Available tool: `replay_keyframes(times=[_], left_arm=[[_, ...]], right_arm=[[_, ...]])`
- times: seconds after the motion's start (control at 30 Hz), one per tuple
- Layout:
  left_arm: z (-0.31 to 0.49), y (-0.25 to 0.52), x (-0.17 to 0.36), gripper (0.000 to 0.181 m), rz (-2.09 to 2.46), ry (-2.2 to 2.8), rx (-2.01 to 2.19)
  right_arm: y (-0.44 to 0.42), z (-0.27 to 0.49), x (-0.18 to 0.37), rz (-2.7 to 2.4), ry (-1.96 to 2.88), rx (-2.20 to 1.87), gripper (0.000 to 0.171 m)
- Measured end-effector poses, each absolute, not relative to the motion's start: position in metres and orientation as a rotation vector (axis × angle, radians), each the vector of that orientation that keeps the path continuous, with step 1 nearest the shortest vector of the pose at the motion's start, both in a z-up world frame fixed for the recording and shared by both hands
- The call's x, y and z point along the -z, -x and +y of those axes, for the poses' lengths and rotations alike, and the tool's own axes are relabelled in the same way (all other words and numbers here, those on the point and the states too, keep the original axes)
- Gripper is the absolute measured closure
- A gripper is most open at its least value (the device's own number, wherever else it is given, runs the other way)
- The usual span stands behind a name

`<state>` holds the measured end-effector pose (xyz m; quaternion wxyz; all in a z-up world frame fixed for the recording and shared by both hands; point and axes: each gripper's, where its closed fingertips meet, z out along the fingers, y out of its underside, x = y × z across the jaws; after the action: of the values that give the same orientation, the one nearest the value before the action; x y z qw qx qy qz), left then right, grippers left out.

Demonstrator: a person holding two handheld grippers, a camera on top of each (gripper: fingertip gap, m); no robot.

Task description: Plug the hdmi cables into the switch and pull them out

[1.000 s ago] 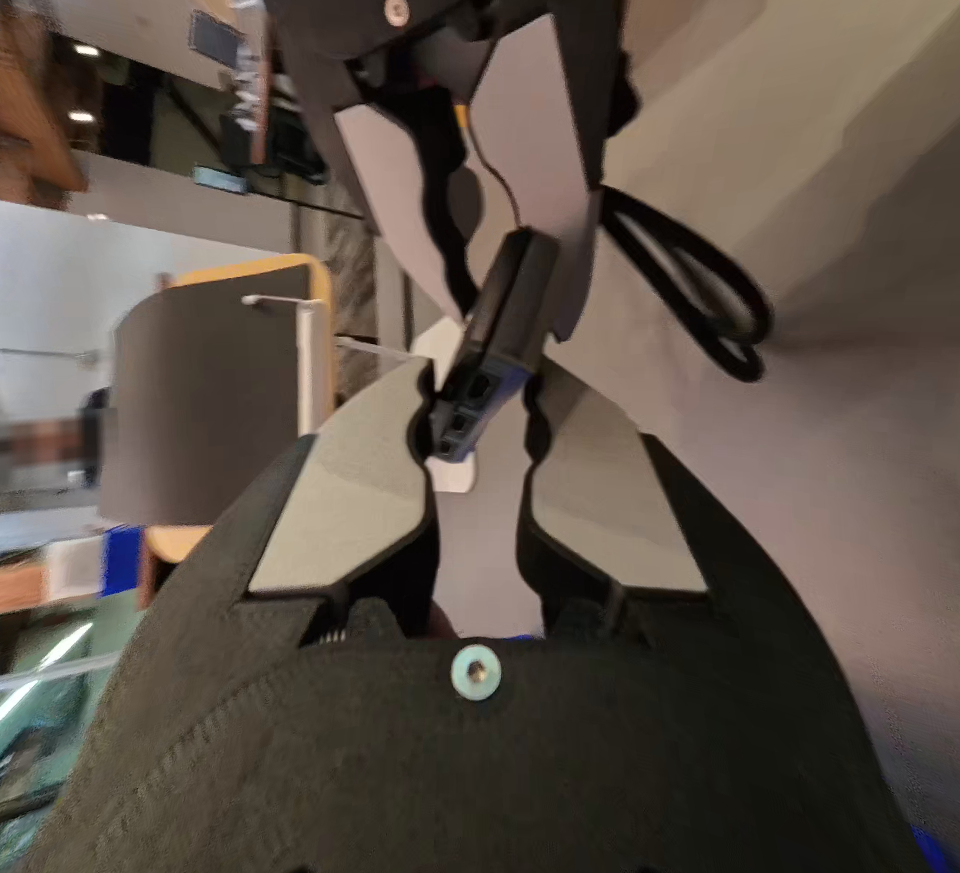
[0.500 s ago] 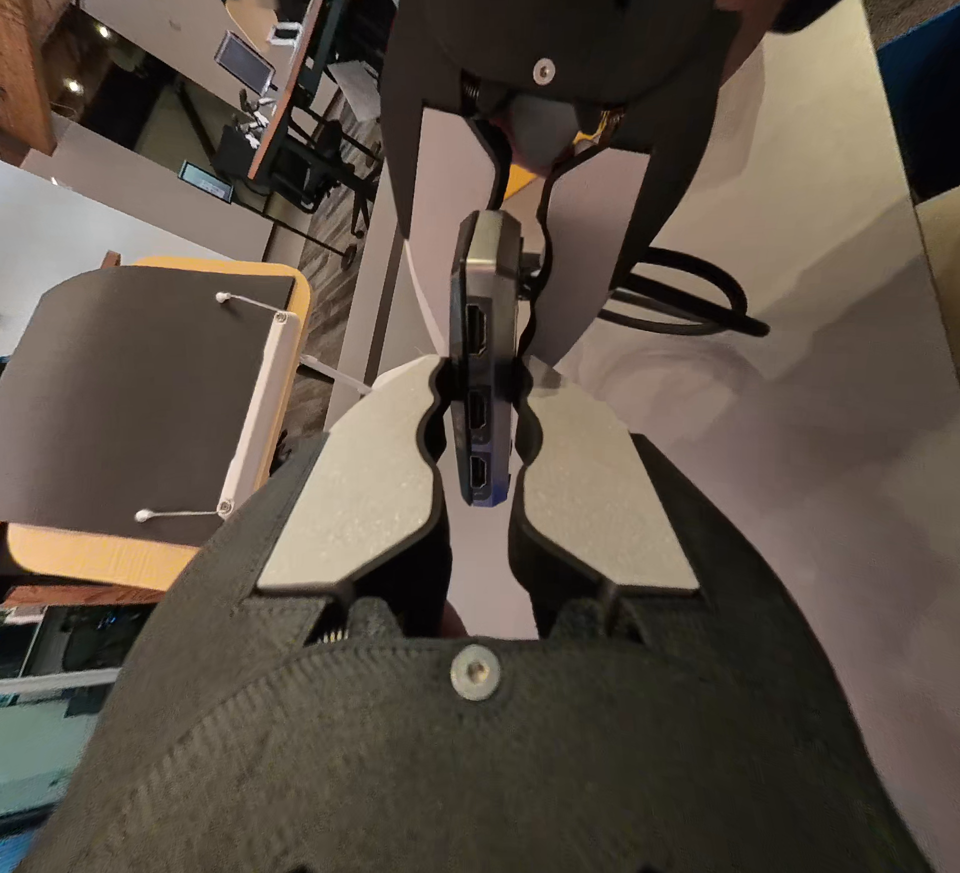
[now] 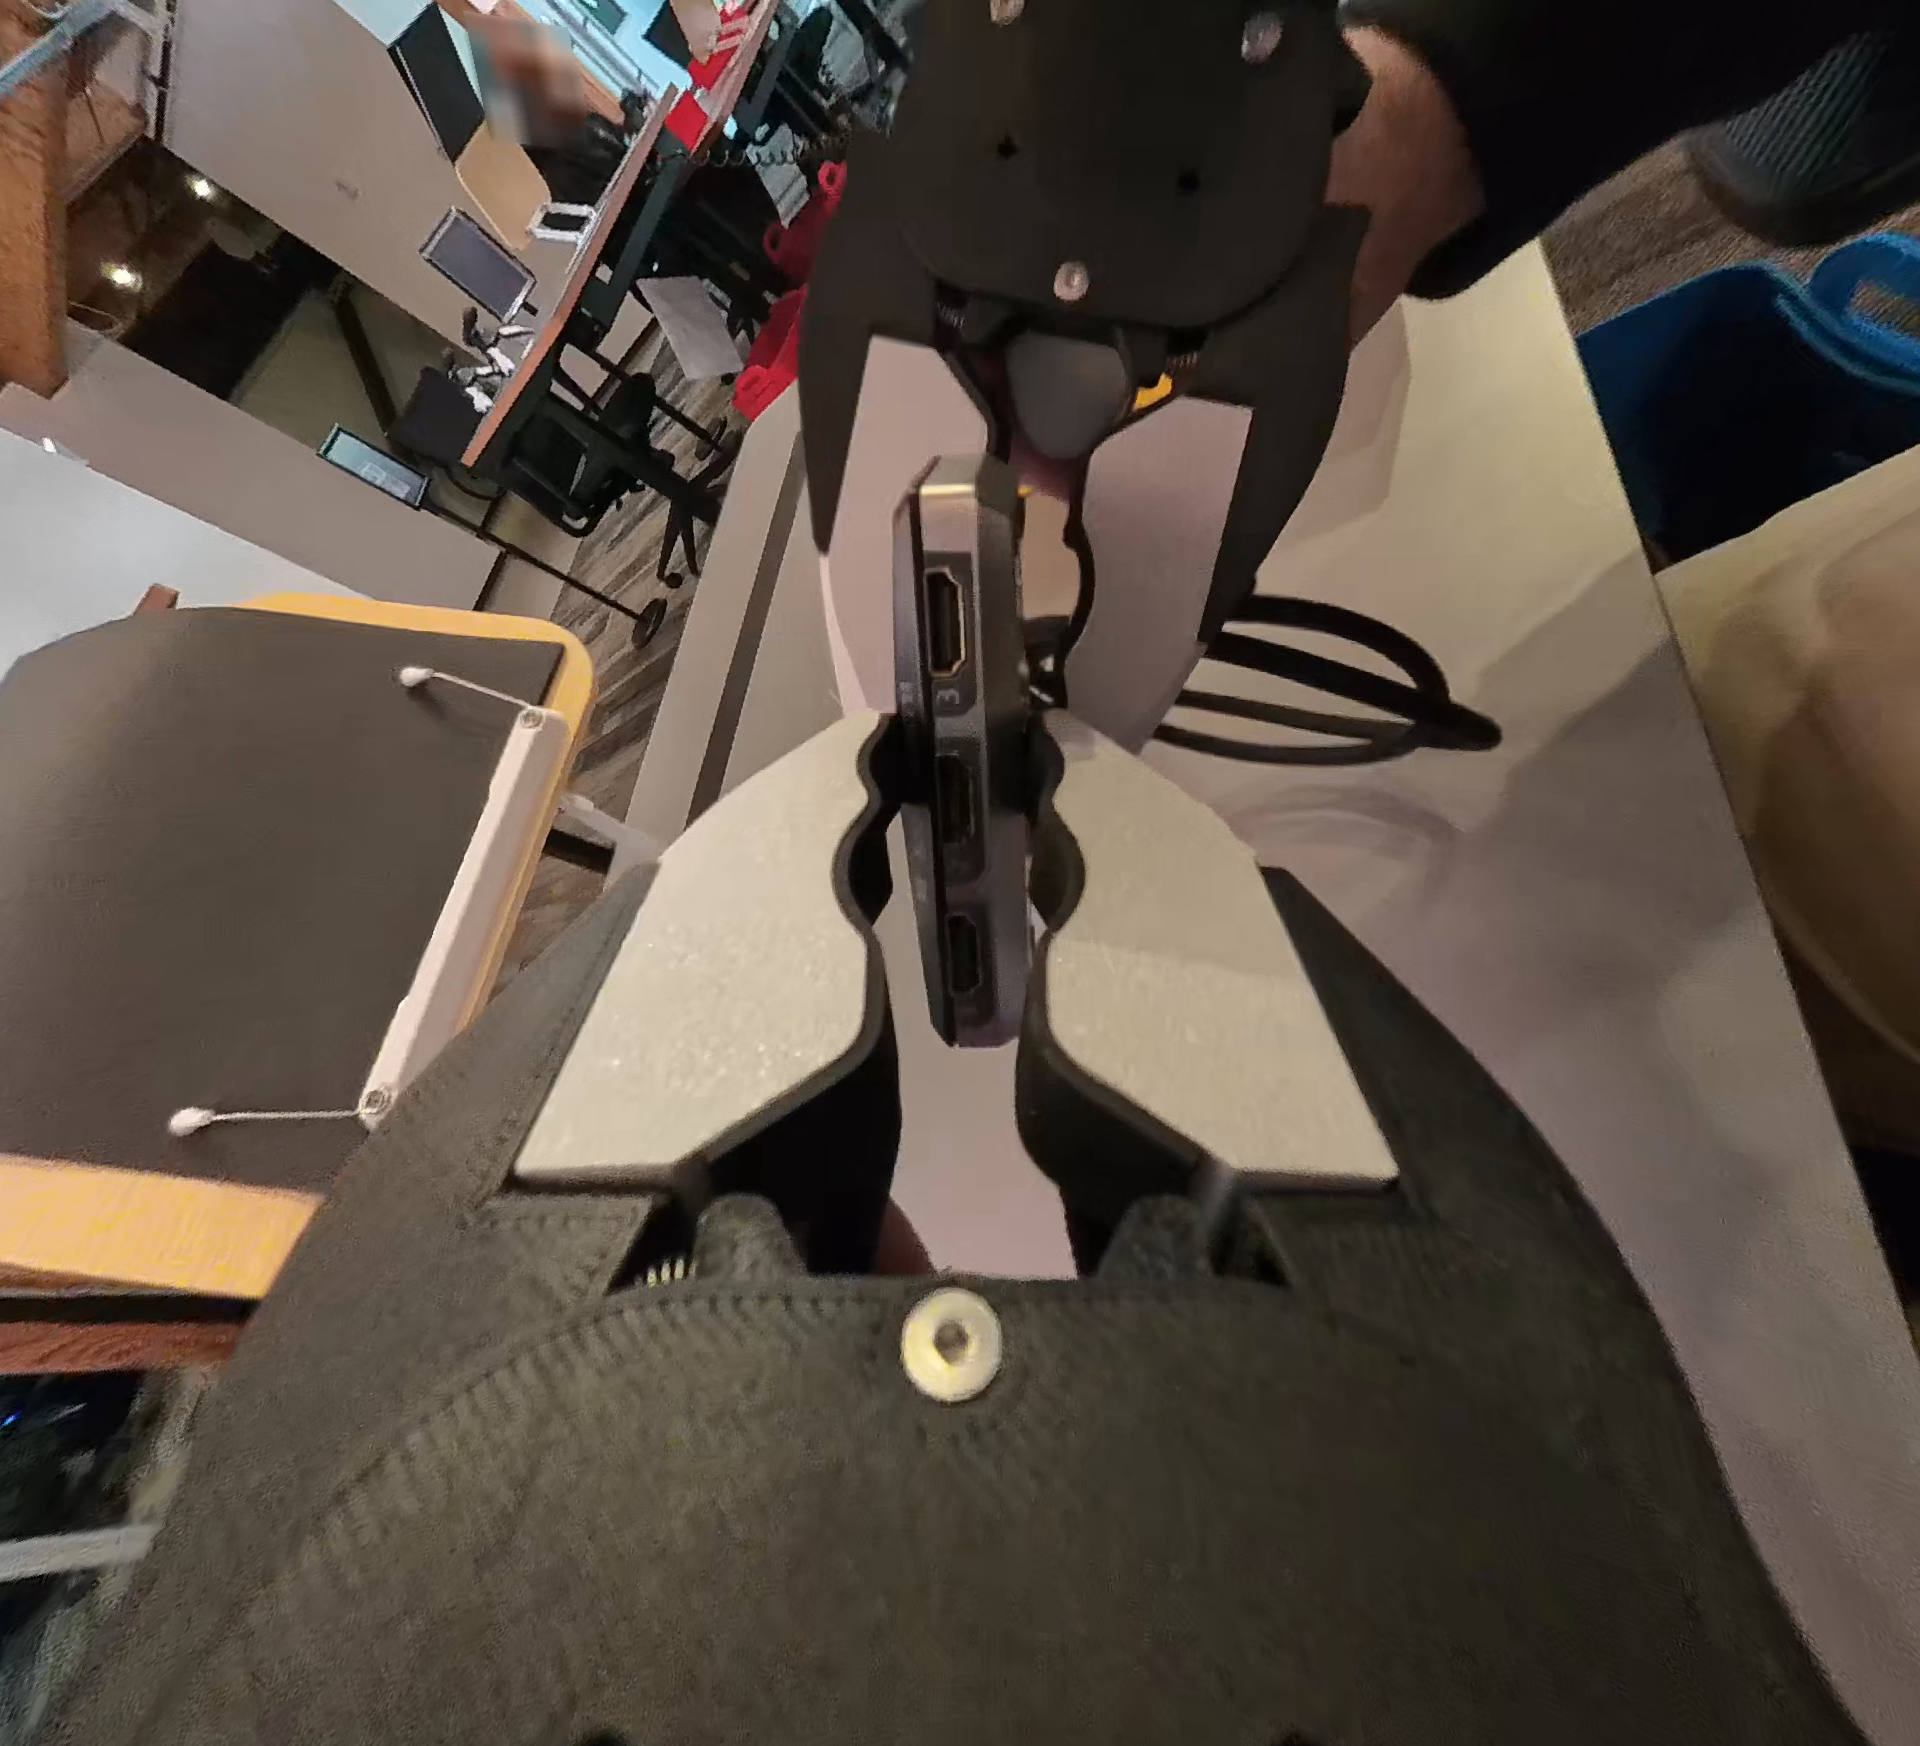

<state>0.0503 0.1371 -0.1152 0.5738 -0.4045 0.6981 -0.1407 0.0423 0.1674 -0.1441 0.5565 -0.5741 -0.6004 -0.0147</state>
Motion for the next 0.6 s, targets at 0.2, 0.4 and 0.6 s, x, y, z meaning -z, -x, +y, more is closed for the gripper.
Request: replay_keyframes(times=[0.2,0.4,0.6], left_arm=[[0.128,-0.052,0.109,0.159,1.634,0.920,0.411],[0.130,-0.051,0.114,0.158,1.669,0.909,0.341],[0.150,-0.034,0.113,0.146,1.681,0.984,0.262]], right_arm=[[-0.039,0.157,0.143,-1.451,1.363,-0.086,0.145],[-0.043,0.158,0.147,-1.477,1.405,-0.036,0.148],[-0.053,0.168,0.152,-1.453,1.450,0.027,0.147]])
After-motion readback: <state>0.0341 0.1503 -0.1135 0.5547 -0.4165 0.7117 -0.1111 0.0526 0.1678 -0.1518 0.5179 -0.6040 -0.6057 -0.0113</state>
